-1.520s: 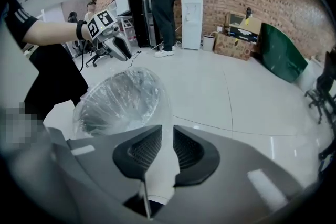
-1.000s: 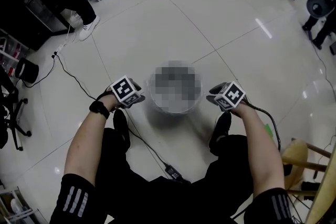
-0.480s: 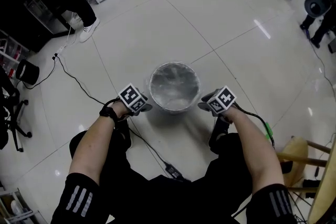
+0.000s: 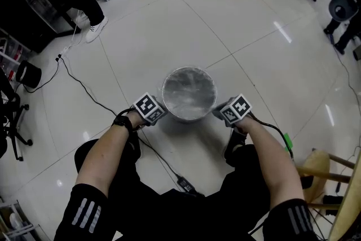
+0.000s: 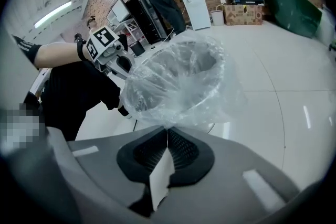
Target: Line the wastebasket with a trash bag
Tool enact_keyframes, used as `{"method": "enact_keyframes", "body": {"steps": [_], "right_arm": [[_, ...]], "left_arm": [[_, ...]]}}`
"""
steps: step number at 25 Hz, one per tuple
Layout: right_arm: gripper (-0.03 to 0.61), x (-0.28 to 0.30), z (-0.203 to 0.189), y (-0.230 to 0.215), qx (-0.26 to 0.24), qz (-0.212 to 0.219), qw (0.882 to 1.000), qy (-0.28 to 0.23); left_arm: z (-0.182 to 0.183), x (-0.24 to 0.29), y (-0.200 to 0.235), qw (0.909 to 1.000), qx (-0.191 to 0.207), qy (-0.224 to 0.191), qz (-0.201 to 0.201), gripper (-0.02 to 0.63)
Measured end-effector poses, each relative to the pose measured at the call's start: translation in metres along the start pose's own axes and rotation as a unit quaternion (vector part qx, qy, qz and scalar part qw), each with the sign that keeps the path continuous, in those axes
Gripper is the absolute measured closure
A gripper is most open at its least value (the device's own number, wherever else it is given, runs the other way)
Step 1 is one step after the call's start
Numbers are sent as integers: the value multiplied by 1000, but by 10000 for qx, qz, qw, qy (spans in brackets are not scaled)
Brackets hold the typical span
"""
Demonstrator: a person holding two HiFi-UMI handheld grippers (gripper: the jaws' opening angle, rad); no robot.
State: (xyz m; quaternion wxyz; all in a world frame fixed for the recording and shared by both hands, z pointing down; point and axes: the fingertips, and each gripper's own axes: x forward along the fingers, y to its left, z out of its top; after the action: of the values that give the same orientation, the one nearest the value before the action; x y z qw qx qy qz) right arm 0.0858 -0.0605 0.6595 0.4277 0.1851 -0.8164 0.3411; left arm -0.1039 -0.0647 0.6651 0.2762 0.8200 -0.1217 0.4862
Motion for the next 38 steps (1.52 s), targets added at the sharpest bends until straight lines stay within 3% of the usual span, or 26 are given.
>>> {"method": "enact_keyframes", "body": {"steps": [7, 15, 23, 32, 35, 38], "right_arm": [[571, 12, -21, 8, -192, 78, 9986, 485], [571, 32, -27, -13, -442, -273, 9956, 785], [571, 57, -29, -26, -666, -444, 9927, 903], [562, 74, -34, -39, -535, -550, 9930, 899], [476, 70, -41, -39, -501, -525, 9922, 1018], [461, 55, -44, -43, -525, -594, 9913, 1047]], "left_arm": [[-24, 16, -15, 9984, 131, 505, -216, 614], [-30, 40, -1, 9962, 305, 818, 74, 614], [-51, 65, 17, 9934, -528, 1014, 117, 614], [-46, 82, 31, 9934, -667, 882, 315, 606], [-50, 78, 27, 9933, -595, 969, 184, 561], [-51, 67, 29, 9941, -420, 991, 106, 493]]}}
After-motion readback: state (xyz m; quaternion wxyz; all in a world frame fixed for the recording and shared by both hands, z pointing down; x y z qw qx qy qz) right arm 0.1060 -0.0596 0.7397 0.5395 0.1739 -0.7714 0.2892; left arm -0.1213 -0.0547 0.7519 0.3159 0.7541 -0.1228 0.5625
